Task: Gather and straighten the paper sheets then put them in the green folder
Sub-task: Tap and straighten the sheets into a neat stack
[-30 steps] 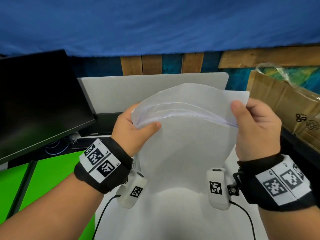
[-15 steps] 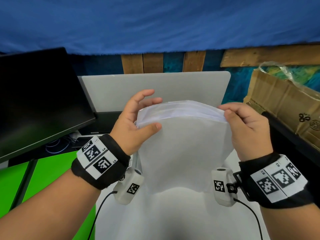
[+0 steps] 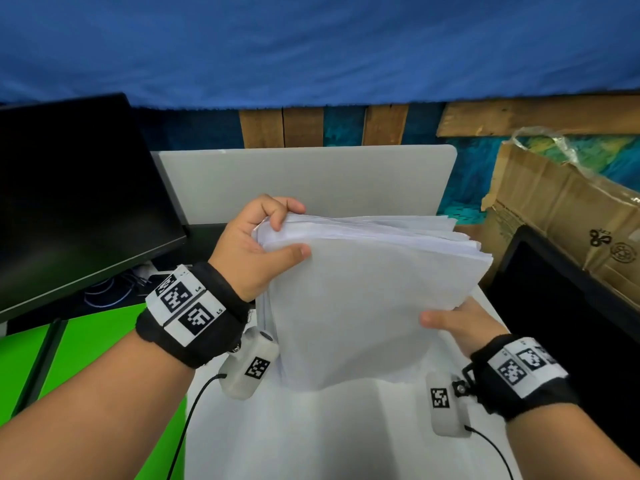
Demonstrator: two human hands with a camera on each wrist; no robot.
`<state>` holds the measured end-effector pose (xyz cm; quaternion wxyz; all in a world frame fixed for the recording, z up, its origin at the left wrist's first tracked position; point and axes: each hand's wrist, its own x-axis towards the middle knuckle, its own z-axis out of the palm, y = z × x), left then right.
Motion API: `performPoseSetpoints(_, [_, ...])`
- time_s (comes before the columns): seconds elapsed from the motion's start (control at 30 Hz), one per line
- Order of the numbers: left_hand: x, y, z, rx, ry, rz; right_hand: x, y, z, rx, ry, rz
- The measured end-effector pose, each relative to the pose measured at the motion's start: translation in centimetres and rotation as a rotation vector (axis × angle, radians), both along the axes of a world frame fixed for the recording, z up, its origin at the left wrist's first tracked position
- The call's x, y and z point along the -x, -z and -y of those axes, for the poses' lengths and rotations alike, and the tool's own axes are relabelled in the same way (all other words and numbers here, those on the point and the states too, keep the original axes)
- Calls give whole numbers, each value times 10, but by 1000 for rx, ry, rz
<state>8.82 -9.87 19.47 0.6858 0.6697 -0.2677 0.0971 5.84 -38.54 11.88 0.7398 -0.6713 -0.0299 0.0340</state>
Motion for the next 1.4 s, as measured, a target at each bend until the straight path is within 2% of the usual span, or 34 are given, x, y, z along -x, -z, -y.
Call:
performPoseSetpoints(0.07, [-2, 2, -1, 17, -9, -9, 3, 8, -16, -3, 78, -1])
performPoseSetpoints(0.2, [-5, 19, -8, -53, -150, -92, 1, 3, -35, -82, 307, 65])
performPoseSetpoints(0.3, [1, 35, -11, -22, -203, -205, 11, -13, -42, -123, 320, 171])
performPoseSetpoints(0.4, [9, 44, -9, -24, -188, -220, 20, -26, -44, -164, 303, 275])
performPoseSetpoints(0.5, [13, 47, -5, 22, -166, -258, 23, -34, -45, -93, 289, 347])
performPoseSetpoints(0.57, [16, 42, 0, 3, -168, -223, 23, -40, -43, -41, 328, 400])
performPoseSetpoints(0.7, [20, 20, 8, 3, -110, -34, 26, -58, -41, 34, 326, 584])
performPoseSetpoints(0.8, [21, 6, 12, -30, -89, 95, 24, -65, -37, 261, 393, 671])
performPoseSetpoints(0.9, [19, 5, 15, -64, -114, 88, 19, -65, -34, 384, 451, 719])
performPoseSetpoints(1.07, [15, 11, 8, 53, -82, 0, 16, -61, -20, 297, 515, 608])
performPoseSetpoints(1.2, [10, 17, 3, 41, -157, -13, 6, -39, 1, -7, 227, 369])
performPoseSetpoints(1.23, [8, 18, 1, 34, -183, -22, 3, -33, 6, -10, 171, 308])
performPoseSetpoints(1.3, [6, 17, 0, 18, -216, -37, 0, -22, 11, 107, 107, 212])
performPoseSetpoints(1.4, [5, 13, -2, 15, -196, -40, -3, -17, 4, 203, 45, 127])
